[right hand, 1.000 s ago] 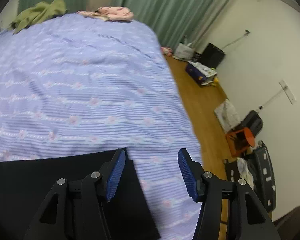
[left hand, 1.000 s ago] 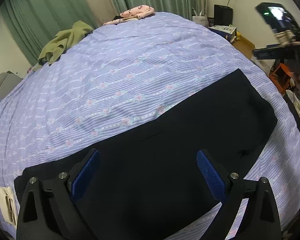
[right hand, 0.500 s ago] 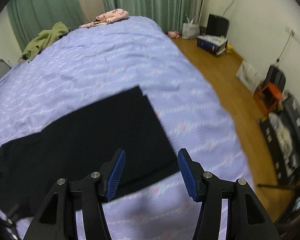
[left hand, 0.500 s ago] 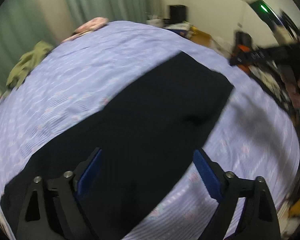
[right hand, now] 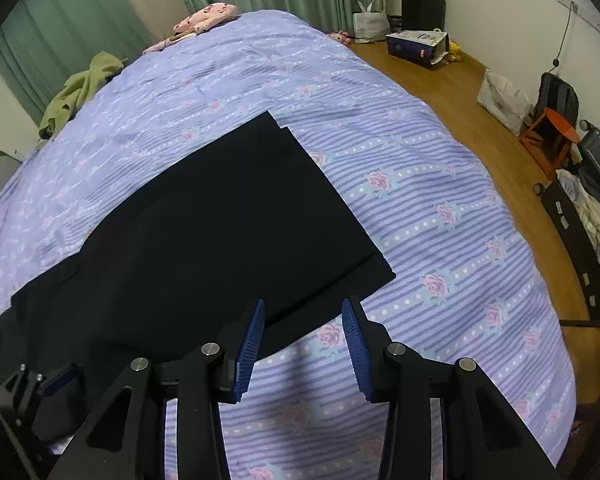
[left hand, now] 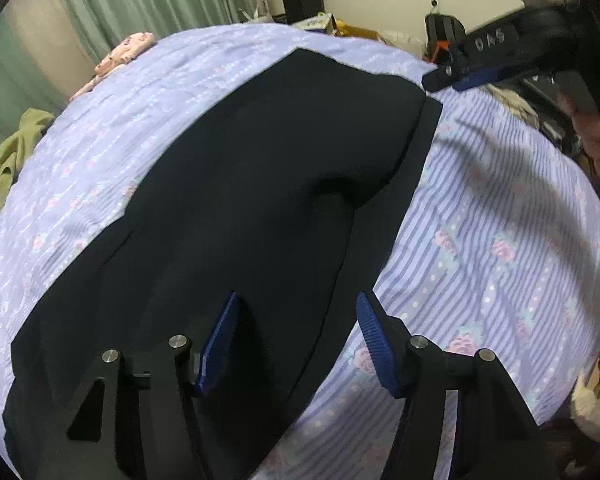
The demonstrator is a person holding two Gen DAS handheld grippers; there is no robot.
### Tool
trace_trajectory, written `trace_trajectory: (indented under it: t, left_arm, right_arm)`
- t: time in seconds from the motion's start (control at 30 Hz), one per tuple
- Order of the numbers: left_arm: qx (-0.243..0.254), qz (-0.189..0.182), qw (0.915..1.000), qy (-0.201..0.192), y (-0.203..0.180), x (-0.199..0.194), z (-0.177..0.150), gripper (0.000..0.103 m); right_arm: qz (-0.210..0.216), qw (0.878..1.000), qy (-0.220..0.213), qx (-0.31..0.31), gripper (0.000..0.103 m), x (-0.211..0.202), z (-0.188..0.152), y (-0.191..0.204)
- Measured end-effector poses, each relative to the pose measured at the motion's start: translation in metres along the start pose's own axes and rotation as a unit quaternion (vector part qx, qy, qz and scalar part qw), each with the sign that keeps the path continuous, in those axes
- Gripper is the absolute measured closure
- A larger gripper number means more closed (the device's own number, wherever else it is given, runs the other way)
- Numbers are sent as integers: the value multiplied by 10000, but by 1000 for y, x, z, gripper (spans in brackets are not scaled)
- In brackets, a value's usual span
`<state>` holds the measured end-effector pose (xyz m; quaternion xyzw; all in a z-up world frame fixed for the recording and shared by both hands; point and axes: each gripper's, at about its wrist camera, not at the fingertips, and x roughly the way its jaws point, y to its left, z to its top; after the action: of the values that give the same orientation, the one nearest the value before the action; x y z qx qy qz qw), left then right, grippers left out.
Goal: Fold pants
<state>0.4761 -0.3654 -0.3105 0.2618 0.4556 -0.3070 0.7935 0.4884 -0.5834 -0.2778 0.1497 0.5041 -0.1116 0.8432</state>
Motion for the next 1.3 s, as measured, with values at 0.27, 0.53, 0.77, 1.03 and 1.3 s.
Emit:
trace_trajectory:
  t: [0.27,0.53,0.77,1.03,1.3]
  left_arm:
    - [-426,-388,9983,-118,18,-3,-1,44]
    - [-96,-283,9995,-106,11,7,-2,52]
    - [455,154,9987,-139,-8,15,-7,52]
    - [182,55,9998,-46,-1,12,-5,77]
    - [-502,-691,9963,20,11,-10,-4,92]
  right_arm:
    - [94,9994,60,336,64,22,6,-9]
    - [176,9985,150,501,64,38,0,-8]
    - [191,9977,218,613,65,49,0,-15]
    - [226,9965,250,760,71,70,12,-23]
    - [-126,9955,-51,941,100,40,12,-29]
